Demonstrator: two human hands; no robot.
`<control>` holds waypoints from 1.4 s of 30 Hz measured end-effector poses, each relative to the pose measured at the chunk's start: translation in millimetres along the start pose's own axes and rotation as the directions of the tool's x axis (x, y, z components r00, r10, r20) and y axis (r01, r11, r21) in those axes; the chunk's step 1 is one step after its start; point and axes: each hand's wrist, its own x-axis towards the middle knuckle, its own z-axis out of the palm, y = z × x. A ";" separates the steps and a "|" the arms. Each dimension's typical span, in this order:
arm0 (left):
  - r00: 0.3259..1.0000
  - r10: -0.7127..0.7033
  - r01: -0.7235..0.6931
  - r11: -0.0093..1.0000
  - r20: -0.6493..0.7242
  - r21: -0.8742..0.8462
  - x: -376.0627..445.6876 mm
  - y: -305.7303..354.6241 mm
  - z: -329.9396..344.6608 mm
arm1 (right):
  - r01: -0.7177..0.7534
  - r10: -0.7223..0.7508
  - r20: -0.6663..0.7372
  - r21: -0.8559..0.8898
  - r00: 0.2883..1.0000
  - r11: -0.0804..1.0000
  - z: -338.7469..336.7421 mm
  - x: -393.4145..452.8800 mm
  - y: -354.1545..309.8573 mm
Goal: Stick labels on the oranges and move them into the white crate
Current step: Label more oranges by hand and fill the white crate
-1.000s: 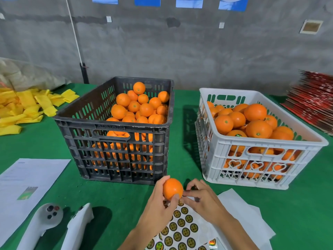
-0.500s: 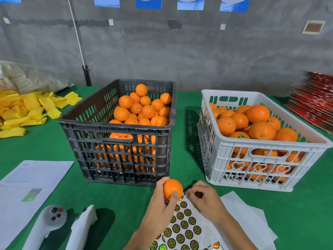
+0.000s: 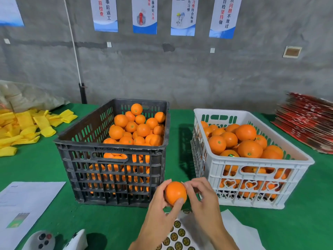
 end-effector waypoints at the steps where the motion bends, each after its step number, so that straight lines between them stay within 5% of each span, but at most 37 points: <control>1: 0.999 0.037 -0.037 0.999 0.003 -0.002 6.7 12.2 0.1 | -0.017 0.018 -0.021 0.063 1.000 0.998 -6.7 5.0 -12.1; 4: 0.987 0.158 -0.156 0.987 -0.022 0.046 31.7 52.0 2.4 | 0.034 -0.030 -0.035 0.096 0.999 0.995 -30.2 21.8 -41.8; 7: 0.938 0.343 -0.331 0.929 -0.050 0.163 60.7 95.5 16.3 | 0.024 -0.026 -0.018 -0.077 0.999 0.997 -44.8 41.7 -61.9; 12: 0.861 0.480 -0.509 0.814 0.171 0.279 110.3 158.4 47.7 | -0.020 -0.040 -0.243 -0.240 0.969 0.971 -83.1 94.8 -73.3; 14: 0.850 0.463 -0.526 0.757 0.250 0.388 129.1 177.2 47.2 | -0.046 -0.078 -0.260 -0.439 0.962 0.897 -102.0 118.9 -67.2; 17: 0.856 0.450 -0.512 0.669 0.254 0.540 152.9 191.6 24.3 | -0.102 -0.105 -0.220 -0.759 0.970 0.643 -120.7 147.9 -53.1; 19: 0.883 0.421 -0.453 0.653 0.207 0.606 170.9 189.4 -2.9 | -0.053 -0.146 -0.169 -0.810 0.975 0.584 -123.0 162.0 -50.4; 23: 0.972 0.203 -0.223 0.648 0.116 0.728 215.5 164.2 -69.2 | 0.208 -0.294 -0.038 -0.620 0.955 0.756 -88.2 188.8 -68.4; 28: 0.959 -0.012 -0.202 0.665 0.282 0.719 258.9 132.2 -115.0 | 0.274 -0.236 0.166 -0.268 0.957 0.924 -3.7 218.6 -102.3; 35: 0.921 -0.300 -0.120 0.389 0.248 0.913 339.5 90.9 -116.8 | 0.152 -0.111 0.302 -0.116 0.947 0.982 73.3 263.2 -103.8; 42: 0.925 -0.362 -0.106 0.041 0.114 0.993 386.7 44.8 -110.7 | 0.140 -0.105 0.263 -0.117 0.959 0.983 91.0 274.5 -83.7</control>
